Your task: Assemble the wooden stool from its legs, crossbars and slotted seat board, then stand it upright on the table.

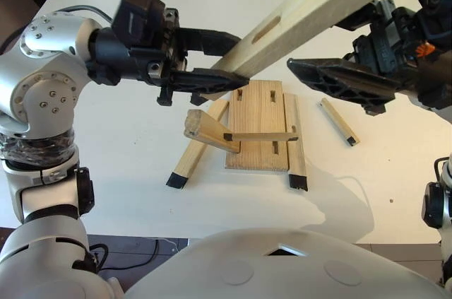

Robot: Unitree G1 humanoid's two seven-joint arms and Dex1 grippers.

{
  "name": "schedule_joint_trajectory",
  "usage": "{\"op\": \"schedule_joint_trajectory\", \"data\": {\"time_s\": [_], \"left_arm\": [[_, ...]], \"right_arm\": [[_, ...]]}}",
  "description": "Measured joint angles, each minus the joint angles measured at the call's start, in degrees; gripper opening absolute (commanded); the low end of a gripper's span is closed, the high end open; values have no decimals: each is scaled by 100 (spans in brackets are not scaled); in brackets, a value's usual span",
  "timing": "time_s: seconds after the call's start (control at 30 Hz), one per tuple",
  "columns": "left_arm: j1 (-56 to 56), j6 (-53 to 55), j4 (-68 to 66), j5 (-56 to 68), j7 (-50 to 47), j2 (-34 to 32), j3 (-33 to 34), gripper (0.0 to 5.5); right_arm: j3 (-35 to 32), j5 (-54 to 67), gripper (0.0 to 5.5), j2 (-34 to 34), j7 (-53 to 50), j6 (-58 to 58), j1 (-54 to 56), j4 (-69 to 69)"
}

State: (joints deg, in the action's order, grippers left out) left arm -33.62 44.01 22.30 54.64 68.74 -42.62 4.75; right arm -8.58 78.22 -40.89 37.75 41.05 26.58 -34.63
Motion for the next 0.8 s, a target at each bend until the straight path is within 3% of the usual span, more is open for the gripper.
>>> {"op": "schedule_joint_trajectory", "data": {"time_s": [0.43,0.8], "left_arm": [[125,-101,111,-180,160,-68,-182,200],[46,156,-2,-114,126,18,-237,200]], "right_arm": [[82,-225,208,-18,121,5,0,-77],[114,-633,201,-172,484,-281,-211,-155]]}}
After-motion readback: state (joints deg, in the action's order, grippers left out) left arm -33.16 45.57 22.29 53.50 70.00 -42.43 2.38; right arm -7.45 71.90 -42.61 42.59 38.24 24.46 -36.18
